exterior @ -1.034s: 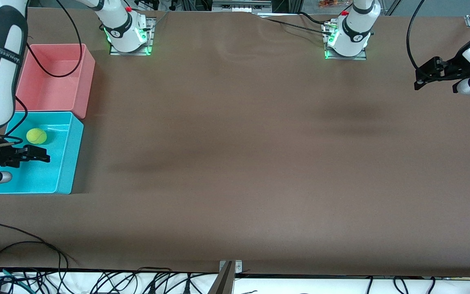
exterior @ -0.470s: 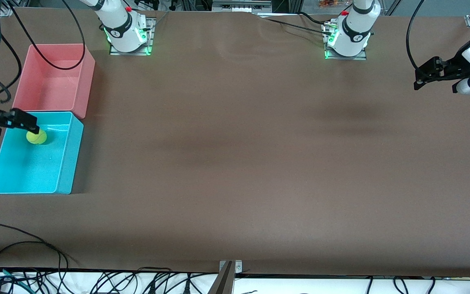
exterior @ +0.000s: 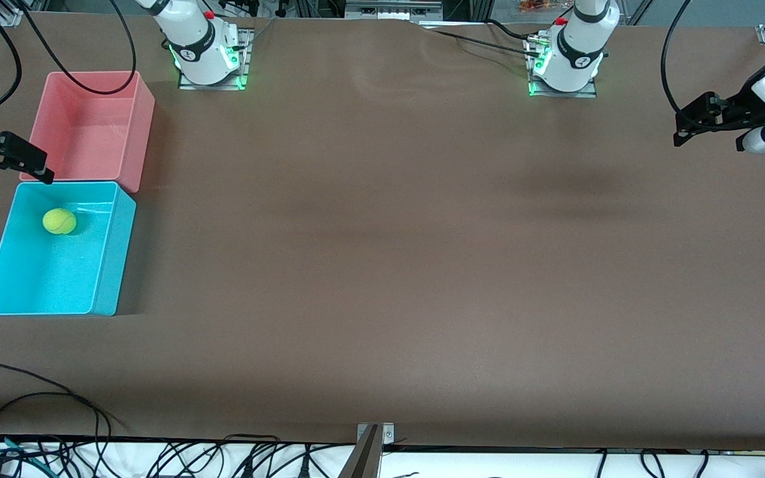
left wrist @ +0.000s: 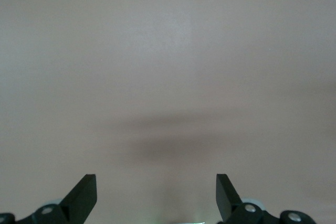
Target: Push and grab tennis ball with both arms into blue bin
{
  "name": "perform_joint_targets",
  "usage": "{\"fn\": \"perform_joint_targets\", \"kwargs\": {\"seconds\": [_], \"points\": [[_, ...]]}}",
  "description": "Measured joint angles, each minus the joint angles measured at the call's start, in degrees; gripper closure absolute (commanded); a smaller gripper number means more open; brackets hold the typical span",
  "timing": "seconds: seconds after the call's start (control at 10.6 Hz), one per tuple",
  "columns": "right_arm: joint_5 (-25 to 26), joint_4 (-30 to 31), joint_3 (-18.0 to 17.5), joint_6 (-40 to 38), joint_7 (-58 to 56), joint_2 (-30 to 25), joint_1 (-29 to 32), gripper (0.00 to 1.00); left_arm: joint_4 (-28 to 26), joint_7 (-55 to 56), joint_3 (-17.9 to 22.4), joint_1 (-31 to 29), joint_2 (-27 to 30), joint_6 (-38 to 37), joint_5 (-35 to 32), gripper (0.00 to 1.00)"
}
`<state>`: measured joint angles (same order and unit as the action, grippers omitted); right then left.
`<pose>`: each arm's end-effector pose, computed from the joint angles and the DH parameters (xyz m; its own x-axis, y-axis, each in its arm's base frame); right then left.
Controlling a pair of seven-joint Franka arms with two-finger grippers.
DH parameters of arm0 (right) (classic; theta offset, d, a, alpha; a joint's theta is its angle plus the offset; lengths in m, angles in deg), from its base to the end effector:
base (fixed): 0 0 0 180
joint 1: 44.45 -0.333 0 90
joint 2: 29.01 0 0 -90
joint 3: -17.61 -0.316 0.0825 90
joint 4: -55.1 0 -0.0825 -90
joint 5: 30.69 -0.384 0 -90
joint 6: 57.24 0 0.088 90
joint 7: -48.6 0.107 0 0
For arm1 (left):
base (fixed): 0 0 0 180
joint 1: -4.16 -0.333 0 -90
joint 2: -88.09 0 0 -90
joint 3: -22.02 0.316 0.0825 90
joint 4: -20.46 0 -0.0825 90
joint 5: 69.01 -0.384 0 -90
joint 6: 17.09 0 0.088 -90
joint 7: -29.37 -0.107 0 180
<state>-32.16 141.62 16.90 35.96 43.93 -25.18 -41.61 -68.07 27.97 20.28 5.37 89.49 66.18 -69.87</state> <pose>0.5808 -0.0192 0.6205 0.9977 0.0428 0.0517 0.0440 -0.9988 -0.0223 0.5341 -0.0260 0.6399 0.9950 -0.0739 -0.0677 -0.0750 -0.9971 -0.0141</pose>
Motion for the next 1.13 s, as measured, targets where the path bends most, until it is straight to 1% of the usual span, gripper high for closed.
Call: {"fn": "perform_joint_targets", "kwargs": {"seconds": [0.09, 0.28, 0.47, 0.66, 0.85, 1.13], "points": [[-0.61, 2.51, -1.06, 1.76, 0.10, -1.55, 0.90, 0.00, 0.00, 0.00, 0.00, 0.01, 0.00, 0.00, 0.00, 0.00], [-1.14, 6.28, -1.63, 6.26, 0.39, -3.35, 1.55, 0.00, 0.00, 0.00, 0.00, 0.02, 0.00, 0.00, 0.00, 0.00], [-1.27, 6.83, -3.10, 7.62, 0.65, -3.73, 2.68, 0.00, 0.00, 0.00, 0.01, 0.05, 0.00, 0.00, 0.00, 0.00], [-1.28, 6.83, -4.51, 7.20, 4.34, -3.84, 3.05, 0.00, 0.00, 0.00, 0.01, 0.06, 0.00, 0.00, 0.00, 0.00], [-1.83, 6.84, -4.59, 6.98, 8.95, -3.86, 3.14, 0.00, 0.00, 0.00, 0.01, 0.06, 0.00, 0.00, 0.00, 0.00], [-2.88, 6.74, -4.59, 6.96, 11.17, -4.99, 3.31, 0.00, 0.00, 0.00, 0.01, 0.08, 0.00, 0.00, 0.00, 0.00]]}}
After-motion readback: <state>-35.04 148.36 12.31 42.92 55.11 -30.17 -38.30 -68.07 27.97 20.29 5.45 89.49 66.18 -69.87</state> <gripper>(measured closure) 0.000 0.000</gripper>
